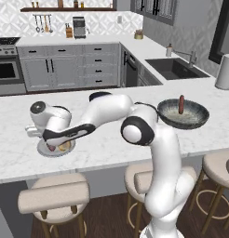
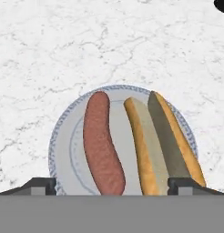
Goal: Place one bun and one sausage from the bowl on each plate.
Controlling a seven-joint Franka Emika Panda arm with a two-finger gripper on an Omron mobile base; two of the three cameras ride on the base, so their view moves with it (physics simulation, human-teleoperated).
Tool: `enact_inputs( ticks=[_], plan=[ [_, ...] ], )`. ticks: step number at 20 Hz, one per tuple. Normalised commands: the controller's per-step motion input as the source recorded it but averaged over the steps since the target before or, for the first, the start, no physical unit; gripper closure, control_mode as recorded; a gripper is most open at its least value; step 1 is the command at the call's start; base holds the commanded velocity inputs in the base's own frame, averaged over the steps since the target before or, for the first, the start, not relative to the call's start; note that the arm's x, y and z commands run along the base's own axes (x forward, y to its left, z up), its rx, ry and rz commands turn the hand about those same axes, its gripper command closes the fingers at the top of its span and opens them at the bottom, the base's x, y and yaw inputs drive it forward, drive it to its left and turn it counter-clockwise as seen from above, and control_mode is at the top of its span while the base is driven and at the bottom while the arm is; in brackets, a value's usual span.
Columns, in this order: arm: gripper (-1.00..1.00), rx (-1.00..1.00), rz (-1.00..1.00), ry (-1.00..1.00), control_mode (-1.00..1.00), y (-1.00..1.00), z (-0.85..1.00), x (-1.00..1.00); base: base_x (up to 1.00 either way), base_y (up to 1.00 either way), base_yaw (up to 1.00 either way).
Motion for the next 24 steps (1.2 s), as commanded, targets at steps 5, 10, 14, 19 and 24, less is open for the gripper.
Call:
enact_inputs(
  ticks=[5,10,14,19,24],
  plan=[
    [-1.0,0.1,-0.13,-0.08,-1.0,-0.9,1.0,-0.84,0.0,0.0,0.0],
    [-1.0,0.1,-0.09,0.0,-1.0,-1.0,0.99,-0.92,0.0,0.0,0.0],
    [-1.0,0.19,-0.06,0.04,-1.0,-1.0,1.0,-0.52,0.0,0.0,0.0],
    [-1.0,0.16,-0.03,0.1,-1.0,-1.0,0.95,-0.18,0.0,0.0,0.0],
    [-1.0,0.13,-0.03,0.12,-1.0,-1.0,0.81,0.0,0.0,0.0,0.0]
  ],
)
